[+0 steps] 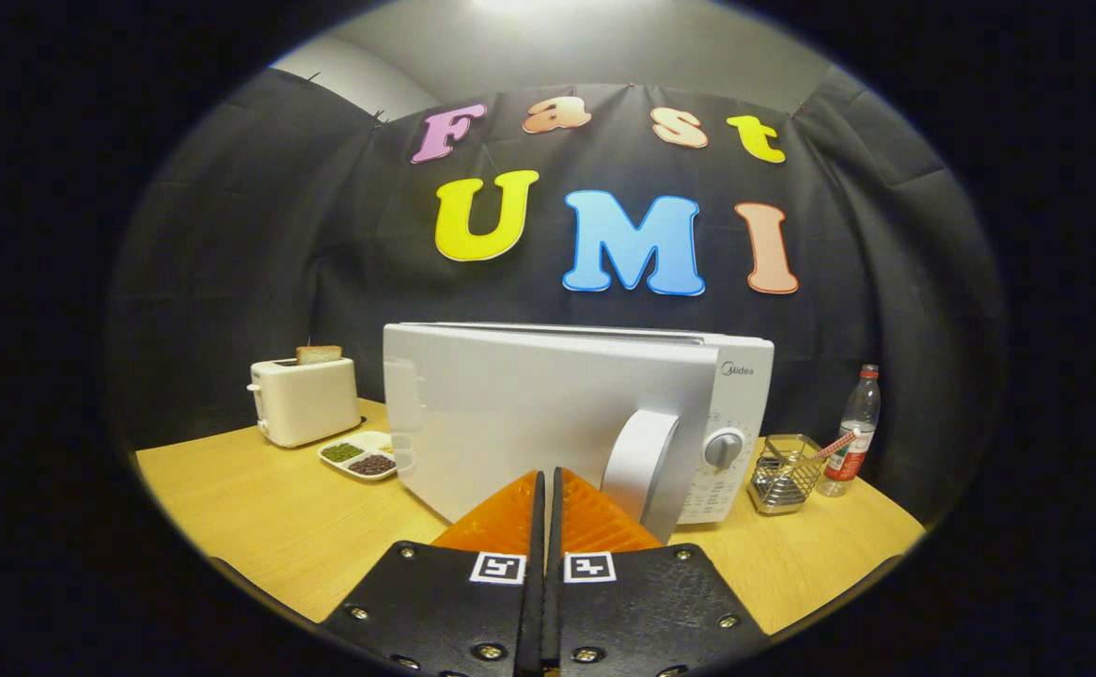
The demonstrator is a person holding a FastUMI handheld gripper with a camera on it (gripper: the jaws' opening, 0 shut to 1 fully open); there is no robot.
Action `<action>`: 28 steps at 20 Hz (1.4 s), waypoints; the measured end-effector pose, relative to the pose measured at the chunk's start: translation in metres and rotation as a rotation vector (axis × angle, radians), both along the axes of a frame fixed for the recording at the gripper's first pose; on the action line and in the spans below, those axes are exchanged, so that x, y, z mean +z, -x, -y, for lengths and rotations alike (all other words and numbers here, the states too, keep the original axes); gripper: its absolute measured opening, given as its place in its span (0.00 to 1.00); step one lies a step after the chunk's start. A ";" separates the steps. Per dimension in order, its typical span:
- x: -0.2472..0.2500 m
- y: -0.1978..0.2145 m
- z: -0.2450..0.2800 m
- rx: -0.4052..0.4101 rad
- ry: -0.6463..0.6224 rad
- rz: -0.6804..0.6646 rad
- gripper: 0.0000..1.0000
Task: Open the microwave, put the food inside, and close the microwave door.
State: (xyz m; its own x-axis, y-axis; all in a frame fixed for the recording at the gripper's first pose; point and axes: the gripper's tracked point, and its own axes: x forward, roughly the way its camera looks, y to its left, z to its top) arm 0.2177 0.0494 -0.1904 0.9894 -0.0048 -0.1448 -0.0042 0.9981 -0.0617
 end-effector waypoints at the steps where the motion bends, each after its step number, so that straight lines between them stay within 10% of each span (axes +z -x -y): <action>1: 0.002 -0.007 0.009 -0.018 0.011 0.007 0.01; 17: -0.009 -0.107 0.056 -0.157 0.184 -0.002 0.01; 28: -0.024 -0.094 0.048 -0.130 0.175 -0.066 0.08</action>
